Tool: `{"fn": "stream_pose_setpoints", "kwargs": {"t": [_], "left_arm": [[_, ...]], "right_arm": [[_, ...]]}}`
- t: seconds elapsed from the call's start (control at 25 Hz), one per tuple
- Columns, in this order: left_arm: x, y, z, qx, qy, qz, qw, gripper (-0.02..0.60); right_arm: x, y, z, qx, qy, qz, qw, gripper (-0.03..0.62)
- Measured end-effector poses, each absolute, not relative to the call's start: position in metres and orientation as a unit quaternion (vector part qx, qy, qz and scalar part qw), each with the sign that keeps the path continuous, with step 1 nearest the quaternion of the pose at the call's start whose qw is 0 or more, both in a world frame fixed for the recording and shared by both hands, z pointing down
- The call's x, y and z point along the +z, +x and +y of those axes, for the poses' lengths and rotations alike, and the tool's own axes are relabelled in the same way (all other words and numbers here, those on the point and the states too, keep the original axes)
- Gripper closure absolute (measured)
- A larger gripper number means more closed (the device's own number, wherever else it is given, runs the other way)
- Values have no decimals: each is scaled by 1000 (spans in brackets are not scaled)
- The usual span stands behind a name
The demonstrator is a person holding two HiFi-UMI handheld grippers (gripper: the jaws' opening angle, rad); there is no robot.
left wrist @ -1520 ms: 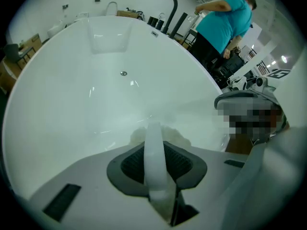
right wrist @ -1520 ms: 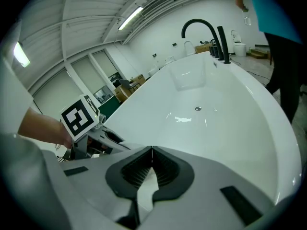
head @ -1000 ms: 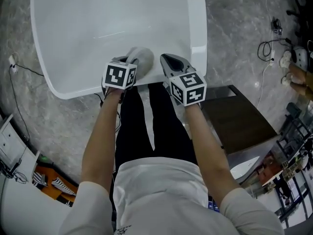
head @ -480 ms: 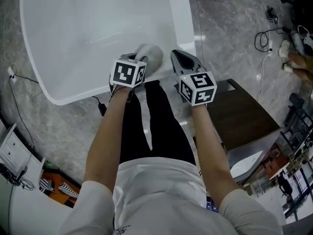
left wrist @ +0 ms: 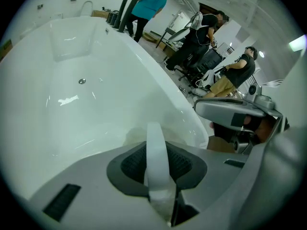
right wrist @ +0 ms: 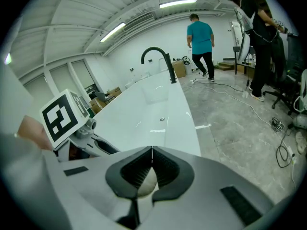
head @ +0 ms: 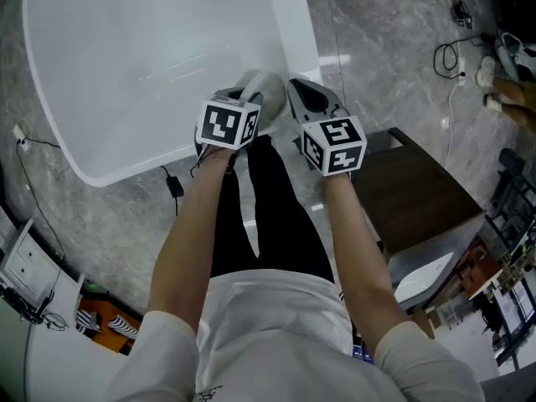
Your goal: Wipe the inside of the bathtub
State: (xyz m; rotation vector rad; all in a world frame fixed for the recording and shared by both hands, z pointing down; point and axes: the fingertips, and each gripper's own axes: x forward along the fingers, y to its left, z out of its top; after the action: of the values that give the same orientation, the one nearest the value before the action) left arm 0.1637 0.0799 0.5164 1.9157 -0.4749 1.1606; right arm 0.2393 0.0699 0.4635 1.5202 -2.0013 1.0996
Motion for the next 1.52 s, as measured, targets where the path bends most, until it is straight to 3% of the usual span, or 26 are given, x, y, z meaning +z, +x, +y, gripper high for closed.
{"fn": "stream_pose_setpoints", "kwargs": {"t": [0.28,0.96,1.52], "left_arm": [[521,168,79,452,754,-196,434,483],[571,152,62,486,732,-141,457,485],[612,139,46,492,717,-131,477,485]], "right_arm": [[464,248,70,390,549,-713,195,574],[467,199,58,376,514,-739,220,575],[496,167,44,373,483,-738,289,574]]}}
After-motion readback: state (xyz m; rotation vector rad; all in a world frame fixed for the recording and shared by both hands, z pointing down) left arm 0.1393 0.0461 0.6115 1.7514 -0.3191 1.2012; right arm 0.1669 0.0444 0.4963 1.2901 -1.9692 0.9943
